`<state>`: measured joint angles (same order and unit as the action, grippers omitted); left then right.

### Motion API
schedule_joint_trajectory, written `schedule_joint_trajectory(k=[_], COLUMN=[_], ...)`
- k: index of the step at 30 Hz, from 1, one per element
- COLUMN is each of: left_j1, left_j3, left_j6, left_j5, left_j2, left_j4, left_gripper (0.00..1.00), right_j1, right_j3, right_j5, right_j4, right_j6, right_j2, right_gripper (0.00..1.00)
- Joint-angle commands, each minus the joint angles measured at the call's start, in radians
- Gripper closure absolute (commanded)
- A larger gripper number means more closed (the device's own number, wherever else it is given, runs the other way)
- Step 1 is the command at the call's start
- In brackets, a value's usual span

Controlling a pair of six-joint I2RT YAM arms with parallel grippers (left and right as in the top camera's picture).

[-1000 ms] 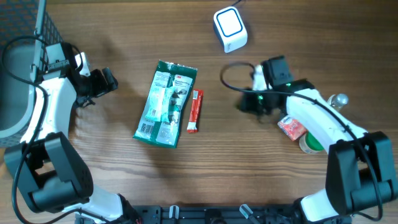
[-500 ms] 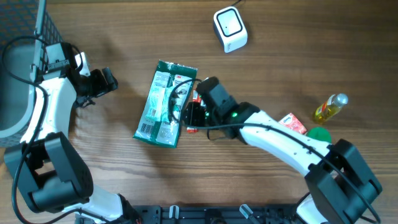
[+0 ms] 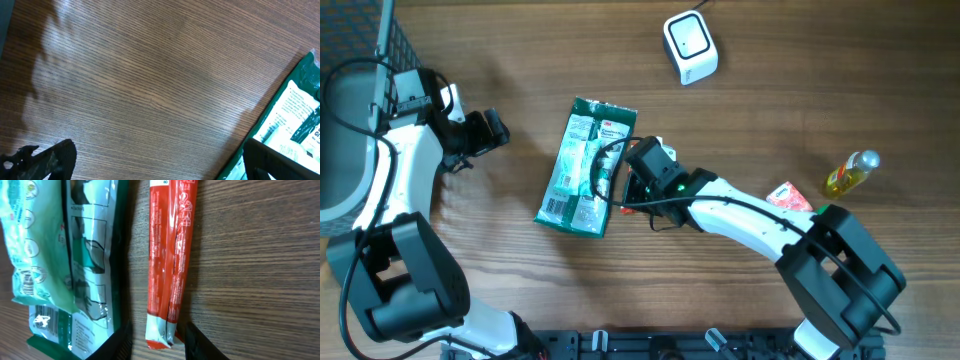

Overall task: Scan the item barcode
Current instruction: 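Move the right gripper to the red tube box and grasp it, then lift the red tube box up to the white scanner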

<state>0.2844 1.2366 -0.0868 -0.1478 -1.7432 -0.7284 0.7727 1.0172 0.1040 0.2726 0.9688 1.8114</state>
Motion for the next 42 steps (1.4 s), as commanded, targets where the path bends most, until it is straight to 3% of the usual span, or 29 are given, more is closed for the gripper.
schedule_joint_trajectory(k=[1, 6, 9, 11, 17, 19, 23, 24, 29, 34, 42], left_j1=[0.01, 0.01, 0.01, 0.01, 0.01, 0.01, 0.01, 0.01, 0.01, 0.01, 0.01], left_j3=[-0.007, -0.007, -0.007, -0.007, -0.007, -0.007, -0.007, -0.007, -0.007, -0.007, -0.007], left_j6=[0.008, 0.008, 0.008, 0.008, 0.008, 0.008, 0.008, 0.008, 0.008, 0.008, 0.008], left_j5=[-0.008, -0.008, -0.008, -0.008, -0.008, -0.008, -0.008, -0.008, -0.008, -0.008, -0.008], left_j2=[-0.008, -0.008, -0.008, -0.008, -0.008, -0.008, -0.008, -0.008, -0.008, -0.008, -0.008], left_j4=[0.0, 0.0, 0.0, 0.0, 0.0, 0.0, 0.0, 0.0, 0.0, 0.0, 0.0], left_gripper=[0.0, 0.0, 0.0, 0.0, 0.0, 0.0, 0.0, 0.0, 0.0, 0.0, 0.0], right_j1=[0.0, 0.0, 0.0, 0.0, -0.005, -0.026, -0.088, -0.106, -0.153, -0.242, -0.309], right_j3=[0.003, 0.003, 0.003, 0.003, 0.004, 0.004, 0.004, 0.004, 0.004, 0.004, 0.004], right_j5=[0.005, 0.005, 0.01, 0.009, 0.031, 0.145, 0.372, 0.436, 0.62, 0.867, 0.942], right_j4=[-0.003, -0.015, -0.026, -0.026, -0.022, -0.018, 0.033, 0.115, 0.38, 0.554, 0.674], right_j6=[0.011, 0.011, 0.01, -0.009, -0.15, -0.307, -0.772, -0.96, -1.339, -1.519, -1.64], right_j2=[0.042, 0.085, 0.096, 0.096, 0.08, 0.031, -0.151, -0.229, -0.393, -0.495, -0.509], right_gripper=[0.66, 0.66, 0.78, 0.93, 0.96, 0.96, 0.96, 0.96, 0.96, 0.96, 0.96])
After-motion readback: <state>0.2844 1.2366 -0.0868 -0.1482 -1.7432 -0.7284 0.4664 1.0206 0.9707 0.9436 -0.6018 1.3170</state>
